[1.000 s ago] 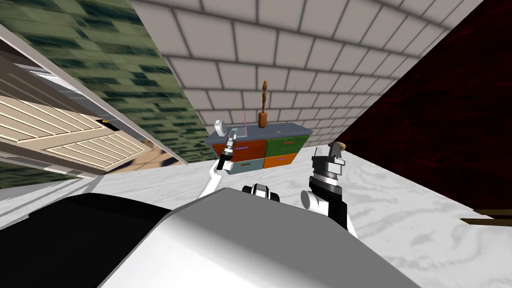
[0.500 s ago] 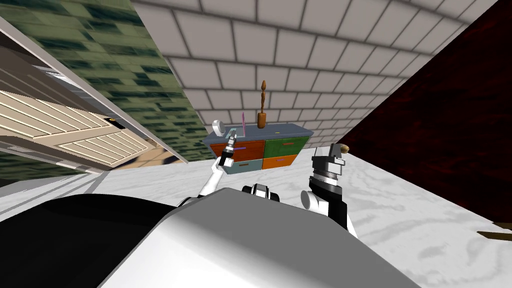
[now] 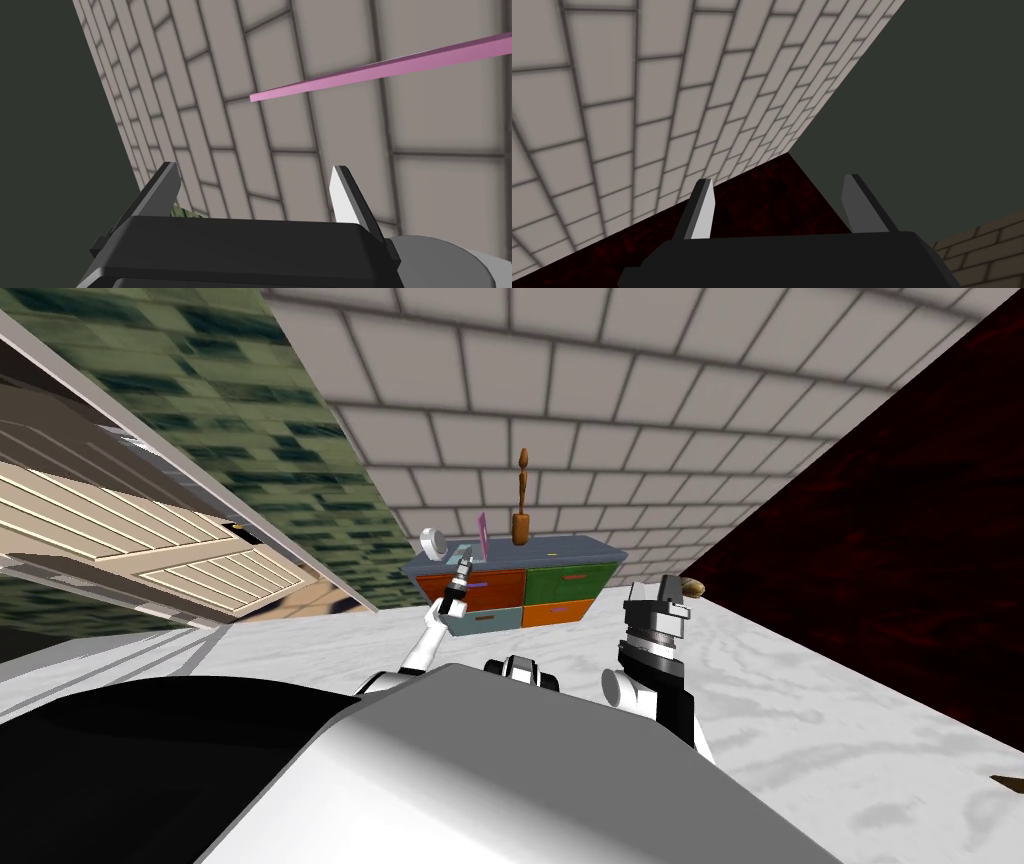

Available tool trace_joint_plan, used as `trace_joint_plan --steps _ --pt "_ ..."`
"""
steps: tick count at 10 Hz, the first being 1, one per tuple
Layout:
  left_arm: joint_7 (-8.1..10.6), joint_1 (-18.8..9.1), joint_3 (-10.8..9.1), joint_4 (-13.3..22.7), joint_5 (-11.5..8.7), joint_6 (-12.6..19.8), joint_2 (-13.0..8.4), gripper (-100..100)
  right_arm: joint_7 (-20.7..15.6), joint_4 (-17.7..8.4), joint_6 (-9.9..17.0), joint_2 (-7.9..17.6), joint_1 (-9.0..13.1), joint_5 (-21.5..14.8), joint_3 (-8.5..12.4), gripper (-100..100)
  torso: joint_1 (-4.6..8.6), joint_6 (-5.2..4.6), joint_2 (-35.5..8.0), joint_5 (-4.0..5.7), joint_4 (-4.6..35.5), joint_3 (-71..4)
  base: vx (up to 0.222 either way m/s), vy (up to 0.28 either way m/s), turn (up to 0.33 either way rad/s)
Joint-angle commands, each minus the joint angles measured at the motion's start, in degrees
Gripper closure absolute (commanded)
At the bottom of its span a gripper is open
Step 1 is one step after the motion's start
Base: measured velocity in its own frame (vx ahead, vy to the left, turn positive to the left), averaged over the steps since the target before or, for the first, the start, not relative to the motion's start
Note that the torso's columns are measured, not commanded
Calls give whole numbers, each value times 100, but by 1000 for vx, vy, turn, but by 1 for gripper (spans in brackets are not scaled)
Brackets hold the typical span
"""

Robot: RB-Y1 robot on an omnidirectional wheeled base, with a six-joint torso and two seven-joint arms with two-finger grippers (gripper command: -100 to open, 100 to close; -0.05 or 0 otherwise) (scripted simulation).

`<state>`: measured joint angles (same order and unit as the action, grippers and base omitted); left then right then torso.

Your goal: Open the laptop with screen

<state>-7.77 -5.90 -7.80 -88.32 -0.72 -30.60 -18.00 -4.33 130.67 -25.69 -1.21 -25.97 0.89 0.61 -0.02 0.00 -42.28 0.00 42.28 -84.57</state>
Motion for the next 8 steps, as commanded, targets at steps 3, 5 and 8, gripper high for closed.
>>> trace_joint_plan --steps 3,5,8 --pt "19 -421 -92 684 52 59 -179 -100 0 0 0 0 0 0 0 0 4 0 0 0 1 0 36 -83 41" --pt "31 -608 -136 968 75 91 -273 -100 0 0 0 0 0 0 0 0 7 0 -1 1 1 1 36 -89 53" --pt "53 -971 -221 1444 119 153 -463 -100 0 0 0 0 0 0 0 0 -1 -1 -2 -1 0 1 36 -79 50"
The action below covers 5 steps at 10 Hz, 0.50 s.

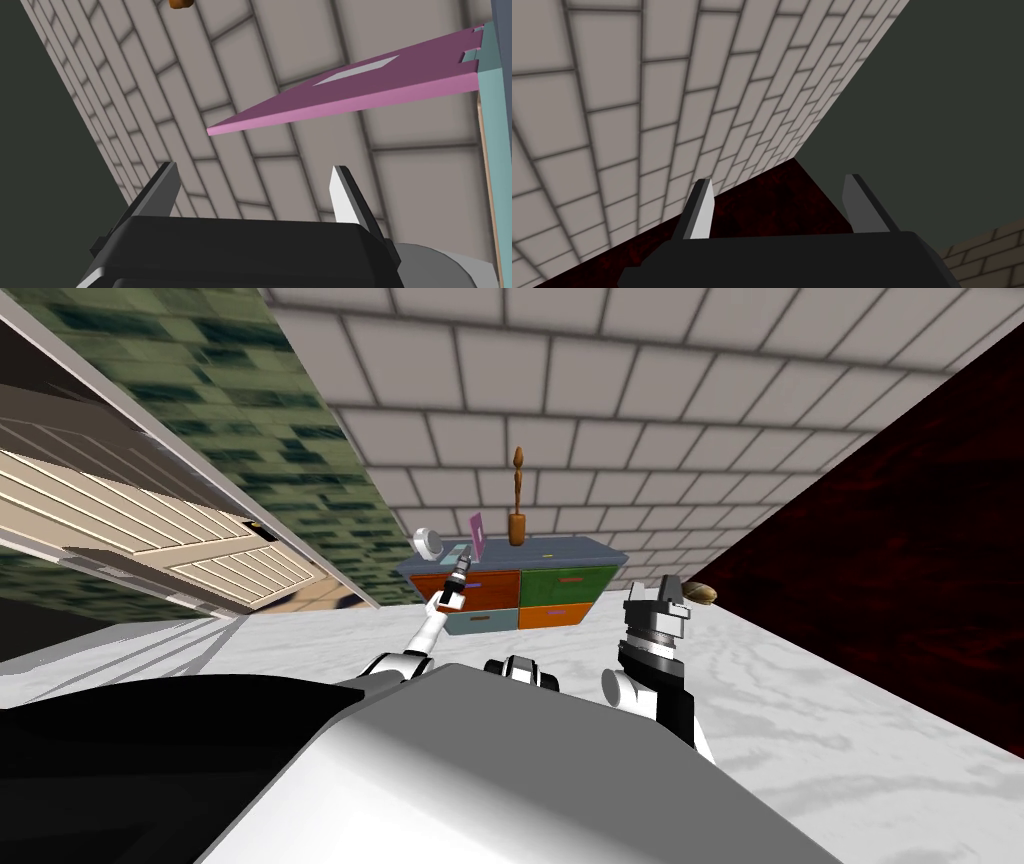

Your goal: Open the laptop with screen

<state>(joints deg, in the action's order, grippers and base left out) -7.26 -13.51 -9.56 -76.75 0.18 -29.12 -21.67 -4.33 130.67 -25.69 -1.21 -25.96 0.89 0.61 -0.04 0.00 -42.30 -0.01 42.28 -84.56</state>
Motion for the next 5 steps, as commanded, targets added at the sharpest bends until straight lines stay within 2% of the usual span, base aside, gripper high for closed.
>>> trace_joint_plan --steps 1,3,4,5 --pt "2 -211 -45 360 29 5 -96 -100 0 0 0 0 0 0 0 0 4 1 0 1 1 0 26 -75 31" --pt "23 -547 -124 769 70 62 -278 -100 0 0 0 0 0 0 0 0 7 0 5 2 0 -3 38 -109 72" --pt "23 -547 -124 866 70 62 -278 -100 0 0 0 -1 0 0 0 0 19 1 3 5 -1 -2 26 -112 40" --pt "32 -701 -160 1097 89 87 -364 -100 0 0 0 0 0 0 0 0 7 -1 0 3 0 0 35 -94 42"
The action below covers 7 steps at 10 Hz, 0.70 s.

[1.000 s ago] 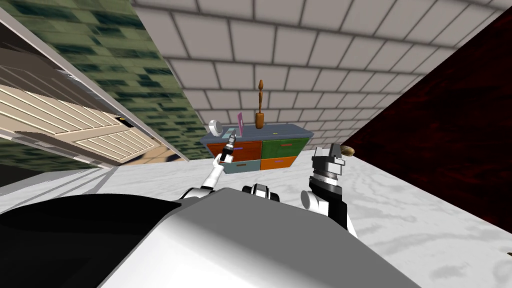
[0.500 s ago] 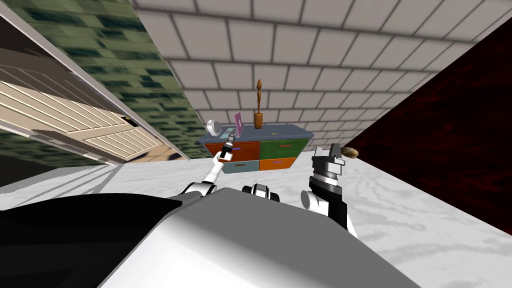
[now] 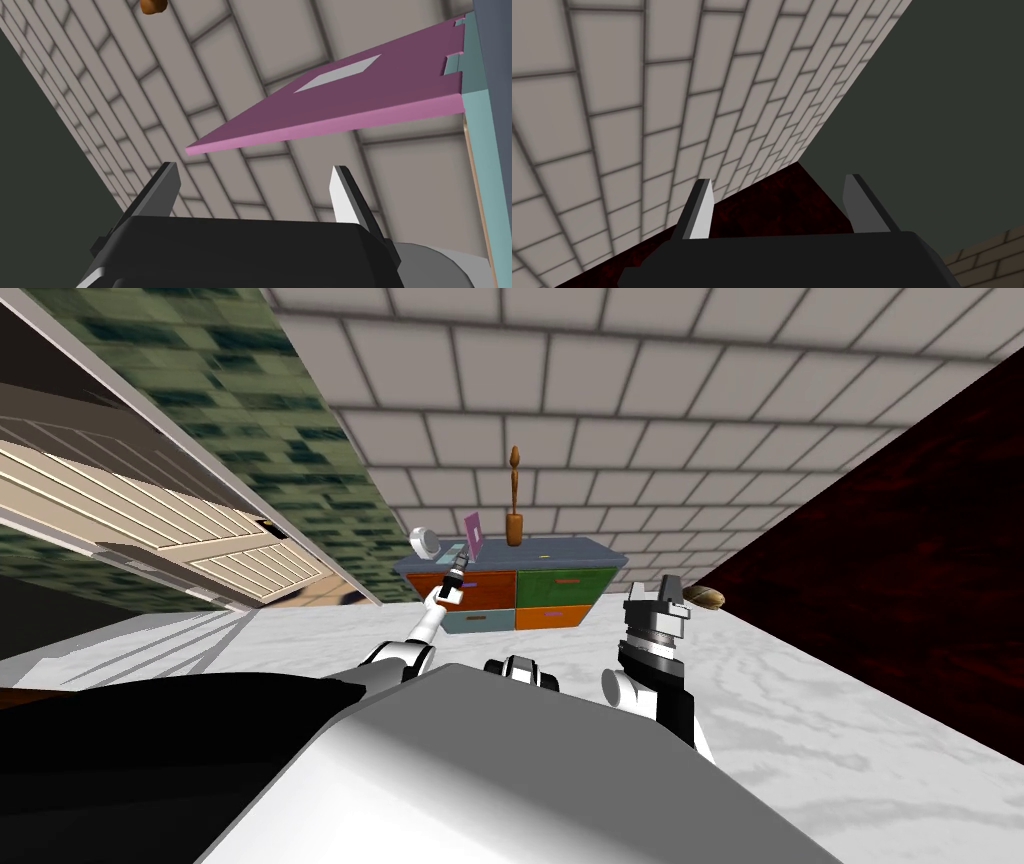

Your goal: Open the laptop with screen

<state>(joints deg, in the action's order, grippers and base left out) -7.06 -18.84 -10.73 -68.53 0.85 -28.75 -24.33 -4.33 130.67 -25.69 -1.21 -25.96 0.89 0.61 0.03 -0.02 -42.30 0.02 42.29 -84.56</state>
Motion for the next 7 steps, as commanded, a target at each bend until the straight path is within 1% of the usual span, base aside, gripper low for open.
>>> trace_joint_plan --steps 1,2,3,5,7 --pt "11 -168 -43 275 22 50 -98 -100 0 0 0 0 0 0 0 0 -9 2 2 -3 0 -1 24 -67 28" --pt "20 -311 -76 483 40 73 -180 -100 0 0 0 1 0 0 1 0 -17 2 -1 -5 0 0 27 -63 47" --pt "20 -311 -76 488 40 73 -180 -100 0 0 0 1 0 0 1 0 -13 3 1 -5 0 -1 24 -53 28" --pt "34 -560 -135 854 70 112 -331 -100 0 0 0 1 0 0 1 0 1 2 4 -1 -1 -2 31 -88 60" --pt "45 -754 -181 1137 93 141 -458 -100 0 0 0 0 0 0 0 0 8 1 4 2 -1 -3 34 -116 45"
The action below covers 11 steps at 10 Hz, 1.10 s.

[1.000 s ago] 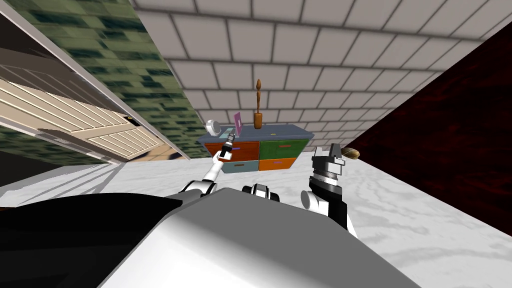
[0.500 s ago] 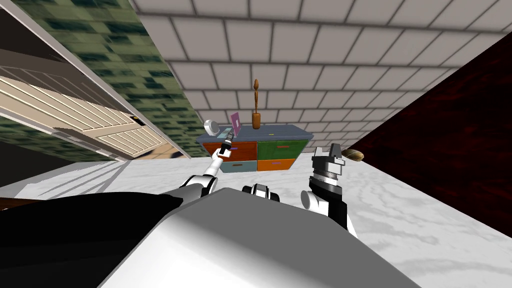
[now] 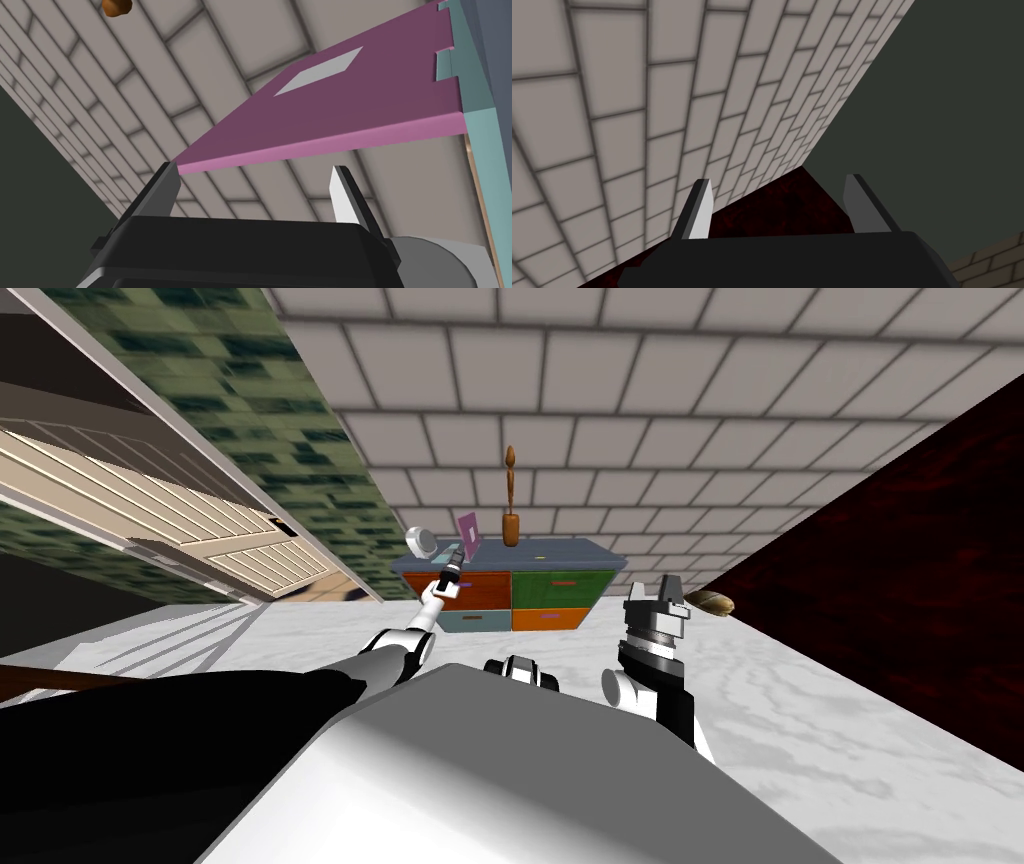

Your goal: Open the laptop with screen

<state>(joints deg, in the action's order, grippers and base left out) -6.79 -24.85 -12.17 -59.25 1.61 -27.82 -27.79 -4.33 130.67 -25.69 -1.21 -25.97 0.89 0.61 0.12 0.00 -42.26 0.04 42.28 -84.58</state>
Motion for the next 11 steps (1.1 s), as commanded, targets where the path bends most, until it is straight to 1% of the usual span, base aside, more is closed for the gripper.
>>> trace_joint_plan --steps 1,3,4,5,6,7,8,9,10,11 --pt "23 -228 -55 317 26 59 -164 -100 0 0 0 0 0 0 0 0 -5 0 -4 -1 1 2 25 -91 50" --pt "31 -376 -90 530 43 81 -279 -100 0 0 0 1 0 0 1 0 -27 1 -6 -8 1 3 19 -63 34" --pt "45 -329 -72 461 34 73 -263 -100 0 0 0 1 0 0 1 0 -22 2 -6 -7 2 3 8 -28 11" --pt "91 -460 -64 456 33 246 -372 -100 0 0 0 1 1 0 1 0 -24 0 -7 -8 1 4 39 -4 -50" --pt "102 -496 -62 452 33 295 -401 -100 0 0 0 1 0 0 1 0 -22 -2 5 -6 0 -3 62 4 -49" --pt "82 -492 -62 506 36 215 -372 -100 0 0 0 1 0 0 1 0 -18 1 10 -6 -3 -6 27 4 -7" --pt "51 -335 -74 471 34 77 -272 100 0 0 0 1 0 0 1 0 -14 2 -3 -5 -1 1 -37 2 72" --pt "76 -447 -63 547 35 140 -339 100 0 0 0 1 1 0 1 0 -11 3 -26 -6 5 16 -18 5 21" --pt "-30 -157 -151 263 -235 198 -391 100 0 0 0 1 1 0 1 0 -20 -2 -24 -20 5 17 56 -19 -39" --pt "-30 -27 -151 103 -390 198 -391 100 0 0 0 1 0 0 1 0 -17 5 -2 -15 -2 4 75 -22 -2"
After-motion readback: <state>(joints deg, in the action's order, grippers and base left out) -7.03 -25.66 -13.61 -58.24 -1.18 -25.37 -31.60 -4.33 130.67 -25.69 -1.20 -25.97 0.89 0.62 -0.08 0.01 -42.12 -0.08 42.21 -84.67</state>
